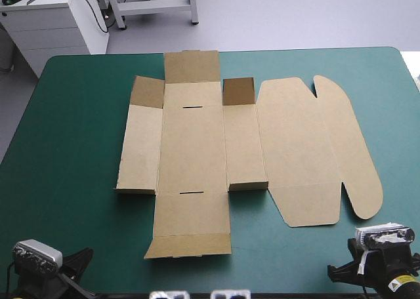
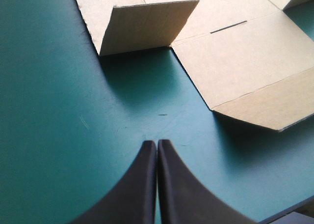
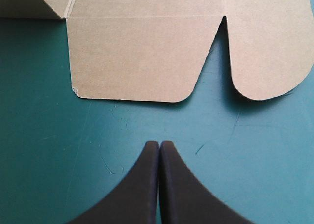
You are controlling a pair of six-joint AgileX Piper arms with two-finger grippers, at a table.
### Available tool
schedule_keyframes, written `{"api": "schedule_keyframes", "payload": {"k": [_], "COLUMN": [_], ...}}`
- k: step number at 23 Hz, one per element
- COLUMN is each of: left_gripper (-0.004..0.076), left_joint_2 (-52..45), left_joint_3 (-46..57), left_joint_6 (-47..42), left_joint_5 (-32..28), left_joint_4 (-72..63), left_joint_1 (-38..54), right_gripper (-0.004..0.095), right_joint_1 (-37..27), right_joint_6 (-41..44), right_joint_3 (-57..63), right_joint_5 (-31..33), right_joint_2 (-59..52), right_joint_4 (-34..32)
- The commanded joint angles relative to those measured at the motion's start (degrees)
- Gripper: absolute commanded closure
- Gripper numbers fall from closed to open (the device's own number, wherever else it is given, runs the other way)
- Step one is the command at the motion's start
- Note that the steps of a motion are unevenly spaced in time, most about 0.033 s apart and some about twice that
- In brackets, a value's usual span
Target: Fold the box
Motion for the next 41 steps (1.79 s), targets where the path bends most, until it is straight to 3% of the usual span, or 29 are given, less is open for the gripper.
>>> {"api": "schedule_keyframes", "payload": {"k": [1, 15, 22, 27, 34, 41], "left_gripper": [0.0732, 0.0732, 0.0732, 0.0732, 0.0732, 0.0732], "left_joint_2": [0.99, 1.10, 6.57, 16.42, 43.14, 64.60], "left_joint_3": [-1.27, -1.51, -7.70, -15.50, -35.12, -46.56], "left_joint_6": [-0.37, -0.25, -0.25, -0.25, -0.25, -0.47], "left_joint_5": [-3.67, -4.11, -4.84, -6.72, -7.09, -7.57], "left_joint_4": [-0.98, -1.13, -0.62, -0.50, -0.50, -1.02], "left_joint_1": [-0.18, -0.18, -0.18, -0.18, -0.18, -0.18], "right_gripper": [0.0928, 0.0928, 0.0928, 0.0928, 0.0928, 0.0928], "right_joint_1": [0.17, 0.17, 0.17, 0.17, 0.17, 0.17], "right_joint_6": [-0.38, -0.38, -0.38, -0.38, -0.38, -0.38], "right_joint_3": [-1.30, -1.30, -1.30, -1.30, -1.30, -1.30], "right_joint_5": [-3.28, -3.28, -3.28, -3.28, -3.28, -3.28], "right_joint_2": [0.76, 0.76, 0.76, 0.76, 0.76, 0.76], "right_joint_4": [0.90, 0.90, 0.90, 0.90, 0.79, 0.49]}}
